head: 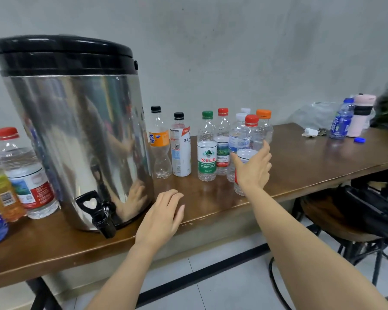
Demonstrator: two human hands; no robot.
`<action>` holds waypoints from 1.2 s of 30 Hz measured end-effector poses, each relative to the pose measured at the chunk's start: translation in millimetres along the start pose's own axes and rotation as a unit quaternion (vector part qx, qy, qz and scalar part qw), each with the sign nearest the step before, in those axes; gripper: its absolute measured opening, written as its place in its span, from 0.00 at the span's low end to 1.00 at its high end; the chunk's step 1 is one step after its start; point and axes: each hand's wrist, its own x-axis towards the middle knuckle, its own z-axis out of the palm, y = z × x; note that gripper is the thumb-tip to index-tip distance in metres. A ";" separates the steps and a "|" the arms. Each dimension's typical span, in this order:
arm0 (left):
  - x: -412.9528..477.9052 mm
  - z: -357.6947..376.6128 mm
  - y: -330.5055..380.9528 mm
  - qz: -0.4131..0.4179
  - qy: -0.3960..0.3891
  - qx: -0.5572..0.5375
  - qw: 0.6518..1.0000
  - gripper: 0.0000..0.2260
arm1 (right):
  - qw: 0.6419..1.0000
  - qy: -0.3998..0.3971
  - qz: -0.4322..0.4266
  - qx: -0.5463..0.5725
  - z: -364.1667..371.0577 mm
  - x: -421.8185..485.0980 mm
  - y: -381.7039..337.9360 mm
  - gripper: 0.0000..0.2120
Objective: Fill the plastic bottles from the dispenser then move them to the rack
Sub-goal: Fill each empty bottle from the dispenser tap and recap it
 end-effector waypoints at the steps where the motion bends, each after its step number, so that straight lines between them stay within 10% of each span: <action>1: 0.0 -0.2 0.3 -0.003 0.000 -0.002 1.000 0.18 | 1.000 -0.004 -0.008 0.002 -2.0 -2.3 -0.3 0.42; 8: 0.8 -13.7 6.3 -0.075 -0.022 -0.124 0.989 0.17 | 0.985 -0.066 -0.138 0.074 -30.1 -54.1 -21.0 0.43; 19: 38.0 -184.9 49.7 -0.198 0.154 -0.452 0.856 0.10 | 0.910 -0.286 -0.205 0.219 -69.3 -185.6 -68.1 0.45; 26: 7.1 -234.0 35.0 -0.199 0.002 -0.484 0.852 0.11 | 0.859 -0.397 -0.224 0.232 -75.7 -250.0 -82.7 0.46; 32: -36.8 -219.5 34.1 -0.297 0.193 -0.402 0.844 0.06 | 0.870 -0.376 -0.295 0.124 -70.8 -290.7 -86.4 0.47; 36: -56.9 -225.4 29.1 -0.317 0.155 -0.401 0.846 0.09 | 0.872 -0.377 -0.272 0.154 -65.6 -310.1 -85.5 0.48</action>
